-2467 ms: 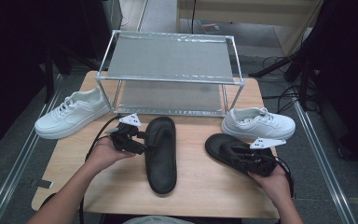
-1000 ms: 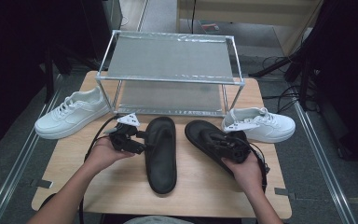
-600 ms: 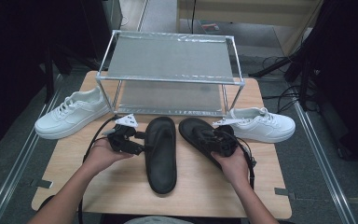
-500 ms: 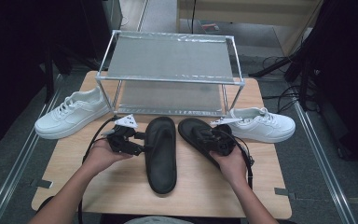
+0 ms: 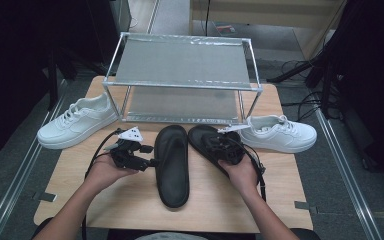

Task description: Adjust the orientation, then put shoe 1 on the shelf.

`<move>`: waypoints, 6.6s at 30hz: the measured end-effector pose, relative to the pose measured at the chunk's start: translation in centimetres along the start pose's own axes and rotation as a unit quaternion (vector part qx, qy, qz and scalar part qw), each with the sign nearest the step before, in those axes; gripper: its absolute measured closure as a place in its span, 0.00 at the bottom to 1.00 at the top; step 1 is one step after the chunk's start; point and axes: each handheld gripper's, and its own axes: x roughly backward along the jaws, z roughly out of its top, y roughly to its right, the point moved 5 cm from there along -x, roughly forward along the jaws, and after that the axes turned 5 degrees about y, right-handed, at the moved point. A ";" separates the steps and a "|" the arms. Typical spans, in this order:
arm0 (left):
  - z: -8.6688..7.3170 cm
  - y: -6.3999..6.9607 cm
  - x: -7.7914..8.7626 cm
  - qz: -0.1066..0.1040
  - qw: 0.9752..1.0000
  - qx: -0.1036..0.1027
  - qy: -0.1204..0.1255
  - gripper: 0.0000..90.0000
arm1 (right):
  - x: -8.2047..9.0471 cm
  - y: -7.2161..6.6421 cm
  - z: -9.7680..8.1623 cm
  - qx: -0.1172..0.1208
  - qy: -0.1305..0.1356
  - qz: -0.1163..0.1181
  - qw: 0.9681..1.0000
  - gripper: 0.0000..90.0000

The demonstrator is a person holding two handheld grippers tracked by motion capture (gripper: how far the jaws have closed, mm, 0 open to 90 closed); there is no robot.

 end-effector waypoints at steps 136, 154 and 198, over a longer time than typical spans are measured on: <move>1.3 -1.1 -0.7 -0.009 0.999 0.031 0.016 0.49 | 2.4 -2.9 -2.6 0.037 0.102 0.023 0.994 0.46; 0.6 -1.3 -0.2 -0.002 0.999 0.039 0.012 0.48 | 1.1 -3.3 -2.7 0.041 0.103 -0.001 0.994 0.46; 1.2 -1.7 0.6 -0.002 0.998 0.033 0.048 0.48 | -0.1 -3.7 -3.7 0.003 0.043 0.005 0.999 0.83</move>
